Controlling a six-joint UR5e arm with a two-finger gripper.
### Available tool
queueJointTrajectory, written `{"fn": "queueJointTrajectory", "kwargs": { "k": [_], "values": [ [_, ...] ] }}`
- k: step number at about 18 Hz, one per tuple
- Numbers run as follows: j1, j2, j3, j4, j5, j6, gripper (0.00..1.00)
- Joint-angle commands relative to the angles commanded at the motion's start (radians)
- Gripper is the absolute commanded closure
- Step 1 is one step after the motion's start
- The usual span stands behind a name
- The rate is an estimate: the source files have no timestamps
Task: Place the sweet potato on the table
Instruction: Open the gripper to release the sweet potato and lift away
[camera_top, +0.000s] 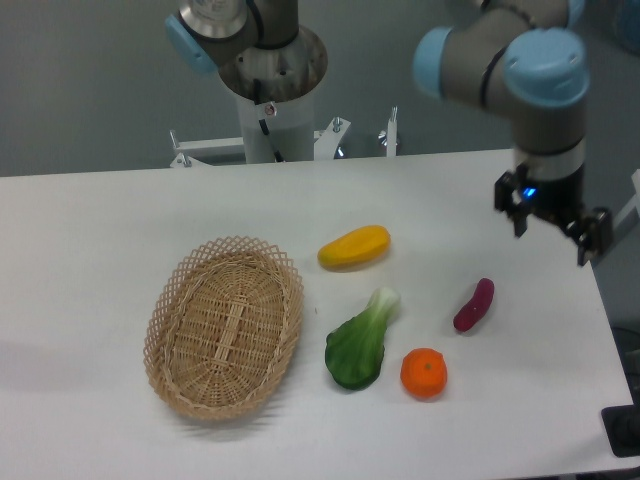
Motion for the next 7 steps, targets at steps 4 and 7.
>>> {"fn": "queueJointTrajectory", "kwargs": {
  "k": [4,7],
  "values": [
    [0.055,0.015,-0.003,-0.049,-0.029,0.116,0.00],
    [0.046,0.026,-0.005,-0.049,-0.023,0.114,0.00]
  ]
}}
